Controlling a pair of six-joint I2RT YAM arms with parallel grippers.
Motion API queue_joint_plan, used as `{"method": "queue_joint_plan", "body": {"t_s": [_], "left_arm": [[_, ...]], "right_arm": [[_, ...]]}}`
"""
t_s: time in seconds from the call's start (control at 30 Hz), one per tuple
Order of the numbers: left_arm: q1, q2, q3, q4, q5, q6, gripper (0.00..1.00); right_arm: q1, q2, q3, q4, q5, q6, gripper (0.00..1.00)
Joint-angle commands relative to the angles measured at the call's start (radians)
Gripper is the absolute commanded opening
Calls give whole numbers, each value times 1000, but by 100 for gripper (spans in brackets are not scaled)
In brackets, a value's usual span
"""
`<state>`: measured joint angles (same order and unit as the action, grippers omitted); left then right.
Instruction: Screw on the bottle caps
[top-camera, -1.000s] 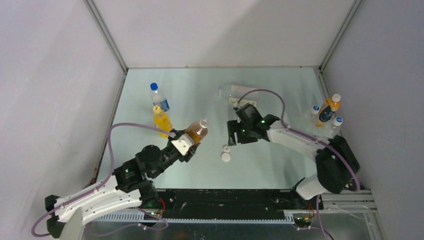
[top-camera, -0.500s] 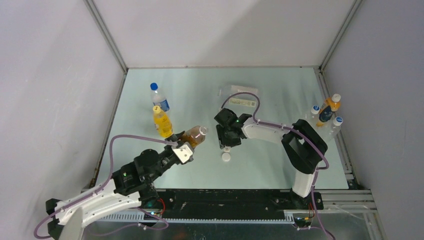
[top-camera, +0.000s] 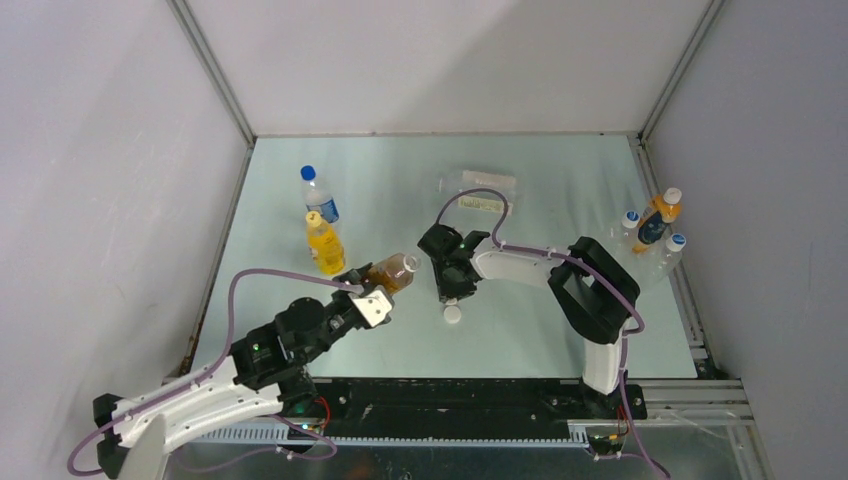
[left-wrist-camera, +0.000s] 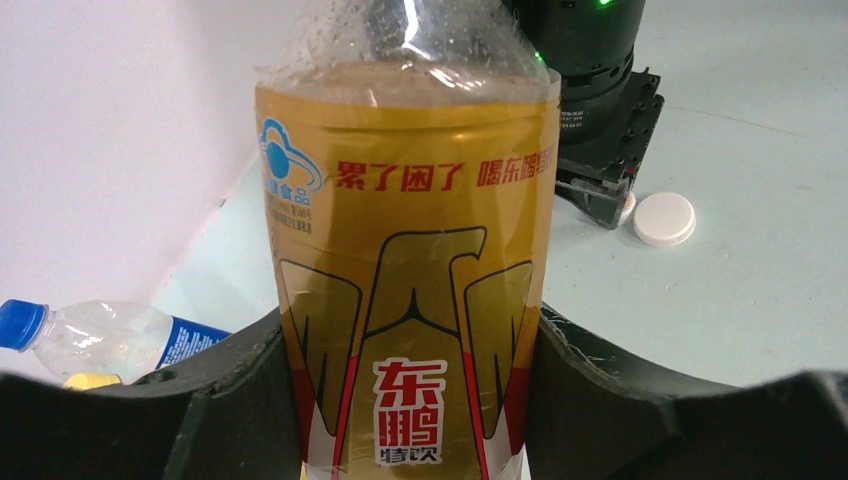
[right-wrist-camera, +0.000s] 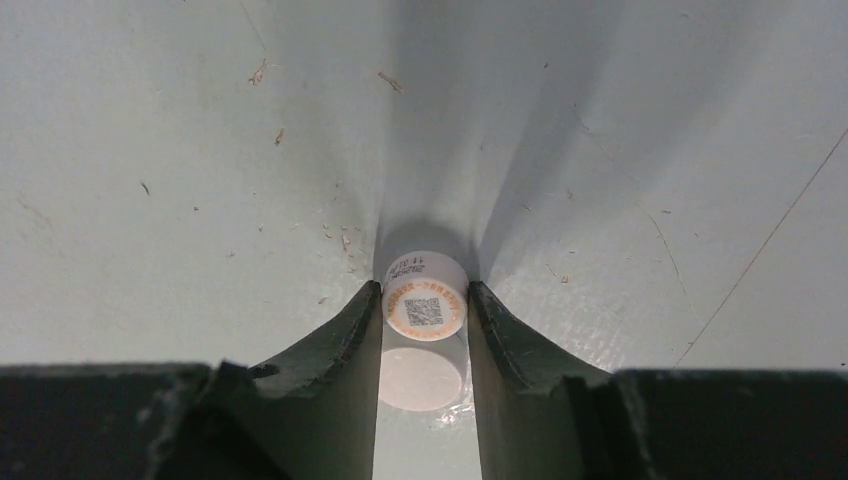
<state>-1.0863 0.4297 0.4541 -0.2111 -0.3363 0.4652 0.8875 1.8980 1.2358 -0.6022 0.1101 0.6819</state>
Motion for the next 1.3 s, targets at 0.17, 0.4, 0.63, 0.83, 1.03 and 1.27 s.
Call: {"method": "queue_joint_plan", "body": {"t_s": [0.17,0.4,0.63,0.83,1.03,1.27], "left_arm": [[1,53,1,24,-34,20,29],[38,106,64,-30,7,28,19],[213,95,111,-45,291,-5,17],[253,140,170,-135,505,93,15],[267,239,244,-187,648,152,13],[270,371,369,-256,737,204,12]], "right_arm": [[5,-81,25,-26,33,-39,15],[4,-267,24,-19,-69,-178,6],[-6,-490,24,-26,-153,-371,4],[-47,-681,24,-21,-357,-563,1],[-61,-829,21,-33,-480,-824,0],[-61,-933,21,-71,-585,-1090,0]]}}
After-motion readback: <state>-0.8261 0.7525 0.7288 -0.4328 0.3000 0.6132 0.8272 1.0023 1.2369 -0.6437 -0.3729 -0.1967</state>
